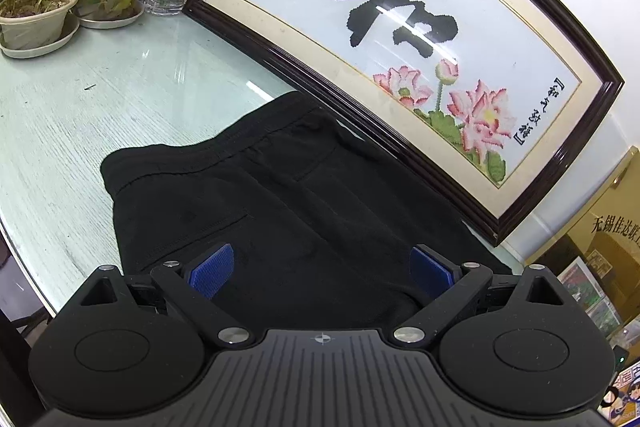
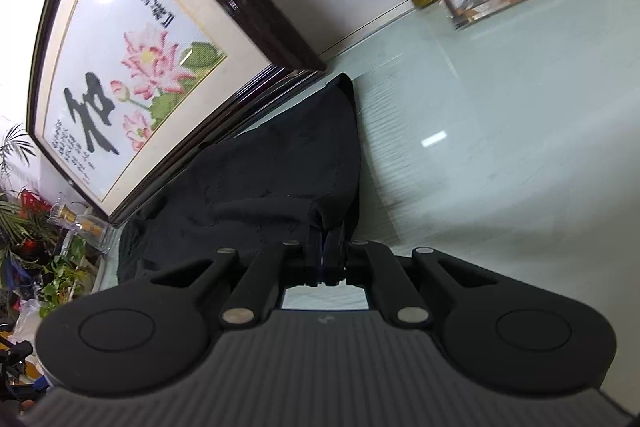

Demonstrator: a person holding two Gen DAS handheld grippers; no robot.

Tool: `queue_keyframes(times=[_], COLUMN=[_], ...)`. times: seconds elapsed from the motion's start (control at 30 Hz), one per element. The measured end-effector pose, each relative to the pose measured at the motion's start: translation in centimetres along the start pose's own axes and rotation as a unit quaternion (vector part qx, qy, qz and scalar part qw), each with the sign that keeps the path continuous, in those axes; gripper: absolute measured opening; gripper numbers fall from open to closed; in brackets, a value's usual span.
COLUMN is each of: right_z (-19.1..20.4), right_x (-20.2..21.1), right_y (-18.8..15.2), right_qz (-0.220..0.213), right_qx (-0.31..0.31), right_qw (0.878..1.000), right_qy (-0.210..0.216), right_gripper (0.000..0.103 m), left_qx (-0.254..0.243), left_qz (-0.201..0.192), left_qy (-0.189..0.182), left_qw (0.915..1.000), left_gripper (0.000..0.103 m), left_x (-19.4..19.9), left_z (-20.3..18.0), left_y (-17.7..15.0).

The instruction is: Fold clothes

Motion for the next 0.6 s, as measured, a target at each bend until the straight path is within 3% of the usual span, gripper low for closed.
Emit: queue_keyframes(times=[0.6], right_z=[-8.6], right_x=[2.4], right_y=[5.3], right_qz=[-0.045], right_qx=[0.003], right_qw=[0.994], right_qy=[-0.101], right_gripper=[0.003], left_qx=[-0.015], left_qz=[0.025], left_qy=[0.03], left_qw=[0.9991], left_gripper=[0.097], left_x=[-0.9], left_z=[1.4], left_y=[-0.4])
Point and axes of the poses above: each gripper's, at about its wrist camera, not at the fingertips, and x roughly against the way its jaws point, z to its left, y to its top, the point moved 2 cm from there along -x, roughly the way its jaws point, and after that the axes turned 12 degrees about -y, right-handed, at the moved point
